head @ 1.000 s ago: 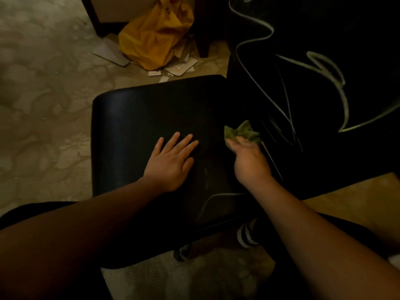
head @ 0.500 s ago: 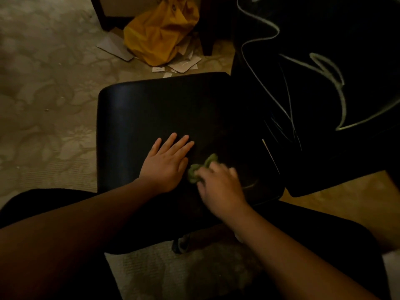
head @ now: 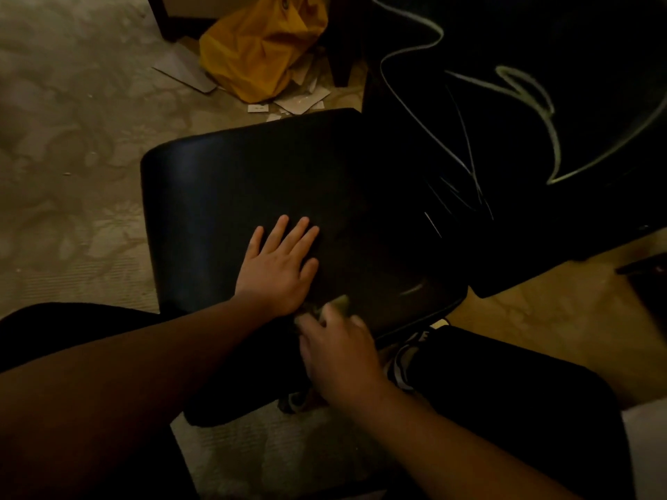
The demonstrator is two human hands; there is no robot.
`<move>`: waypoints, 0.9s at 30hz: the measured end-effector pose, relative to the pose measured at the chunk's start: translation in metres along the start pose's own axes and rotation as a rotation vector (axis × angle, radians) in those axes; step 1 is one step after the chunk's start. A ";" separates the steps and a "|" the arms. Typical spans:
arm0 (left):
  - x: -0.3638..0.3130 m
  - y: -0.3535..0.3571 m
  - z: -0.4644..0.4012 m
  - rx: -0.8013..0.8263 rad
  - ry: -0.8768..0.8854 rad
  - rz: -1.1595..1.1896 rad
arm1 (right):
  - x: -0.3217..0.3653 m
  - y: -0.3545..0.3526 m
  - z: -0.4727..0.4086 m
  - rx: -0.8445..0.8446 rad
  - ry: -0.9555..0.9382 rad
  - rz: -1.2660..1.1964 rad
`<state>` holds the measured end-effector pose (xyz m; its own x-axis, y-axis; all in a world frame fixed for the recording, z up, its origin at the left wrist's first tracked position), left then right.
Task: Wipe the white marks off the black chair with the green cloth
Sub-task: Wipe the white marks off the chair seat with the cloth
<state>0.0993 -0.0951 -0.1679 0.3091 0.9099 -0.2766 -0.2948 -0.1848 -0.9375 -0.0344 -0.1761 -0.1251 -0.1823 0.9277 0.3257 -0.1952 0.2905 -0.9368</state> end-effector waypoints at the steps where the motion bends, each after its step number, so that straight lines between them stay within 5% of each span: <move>1: 0.001 0.001 0.000 -0.005 0.005 0.003 | -0.006 -0.002 -0.002 -0.017 -0.005 0.031; 11: -0.011 0.002 0.003 -0.042 -0.049 0.026 | -0.201 -0.056 -0.009 -0.328 0.664 0.120; 14: -0.016 0.004 0.006 -0.036 -0.078 0.031 | -0.167 -0.046 -0.014 -0.300 0.608 0.146; 21: -0.013 0.008 0.006 -0.059 -0.061 0.007 | -0.049 -0.008 -0.010 -0.058 0.110 0.048; 27: -0.011 -0.001 0.001 -0.004 -0.009 0.008 | -0.150 -0.050 -0.015 -0.260 0.457 0.134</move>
<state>0.0950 -0.1047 -0.1632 0.2986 0.9116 -0.2826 -0.2941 -0.1938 -0.9359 0.0175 -0.3265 -0.1293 0.2596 0.9512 0.1667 0.0562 0.1575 -0.9859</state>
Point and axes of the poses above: each hand's wrist, its own z-axis away from the middle knuckle, its own y-axis out of the palm, x = y × z, the point moved 6 cm from there along -z, towards the middle knuckle, and after that the axes turned 8 degrees about -y, right-handed, at the moved point
